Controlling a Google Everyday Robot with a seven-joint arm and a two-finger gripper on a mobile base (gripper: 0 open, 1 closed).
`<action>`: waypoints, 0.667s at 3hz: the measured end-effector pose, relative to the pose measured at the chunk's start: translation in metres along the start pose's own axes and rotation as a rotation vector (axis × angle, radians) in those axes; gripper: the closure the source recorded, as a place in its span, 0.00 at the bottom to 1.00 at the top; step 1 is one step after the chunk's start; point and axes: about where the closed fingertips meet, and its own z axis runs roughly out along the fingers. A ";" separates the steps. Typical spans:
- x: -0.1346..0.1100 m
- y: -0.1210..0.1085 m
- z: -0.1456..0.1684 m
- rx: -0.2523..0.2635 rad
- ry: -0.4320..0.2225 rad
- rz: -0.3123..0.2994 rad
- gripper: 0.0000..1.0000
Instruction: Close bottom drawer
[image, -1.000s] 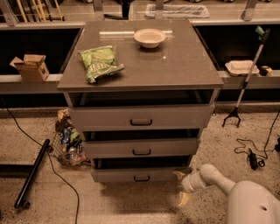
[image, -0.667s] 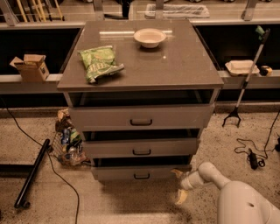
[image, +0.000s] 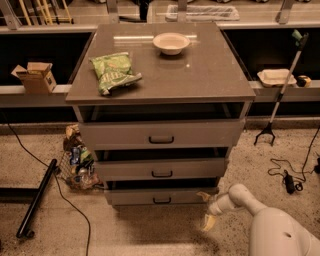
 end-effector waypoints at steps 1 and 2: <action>-0.001 -0.005 -0.003 0.013 -0.012 -0.003 0.14; 0.001 -0.010 -0.004 0.021 -0.027 0.003 0.13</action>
Offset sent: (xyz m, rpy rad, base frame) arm 0.0202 -0.0139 0.0090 0.0422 -0.0279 -0.0284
